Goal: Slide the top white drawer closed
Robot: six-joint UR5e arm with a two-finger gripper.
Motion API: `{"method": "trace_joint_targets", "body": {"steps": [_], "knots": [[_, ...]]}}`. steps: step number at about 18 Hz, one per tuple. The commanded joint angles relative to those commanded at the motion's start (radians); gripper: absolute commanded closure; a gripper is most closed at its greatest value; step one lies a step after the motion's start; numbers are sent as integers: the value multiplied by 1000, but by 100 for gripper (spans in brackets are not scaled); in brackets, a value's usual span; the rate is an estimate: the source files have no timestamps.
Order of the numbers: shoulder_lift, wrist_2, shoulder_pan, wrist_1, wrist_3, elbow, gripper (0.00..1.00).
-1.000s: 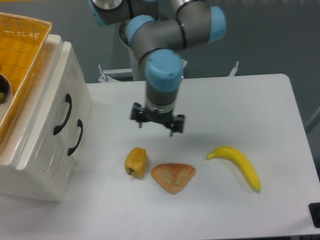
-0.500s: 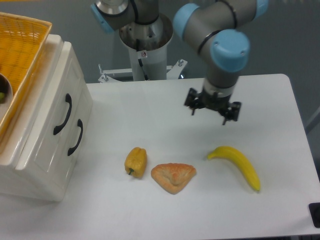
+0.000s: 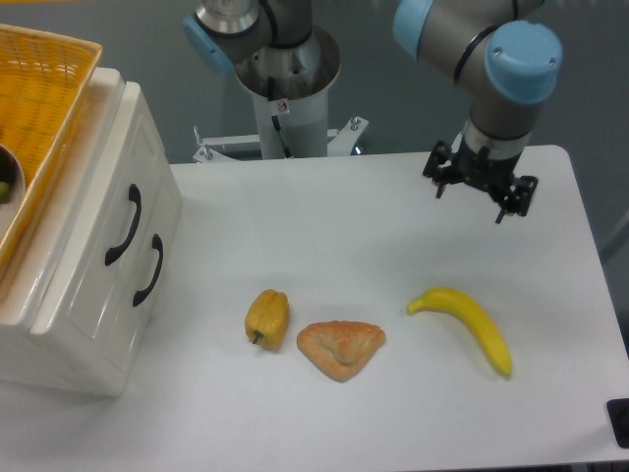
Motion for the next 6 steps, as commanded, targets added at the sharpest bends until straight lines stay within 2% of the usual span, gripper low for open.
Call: {"method": "trace_joint_targets", "body": {"steps": [6], "knots": [[8, -9, 23, 0, 0, -2, 0]]}}
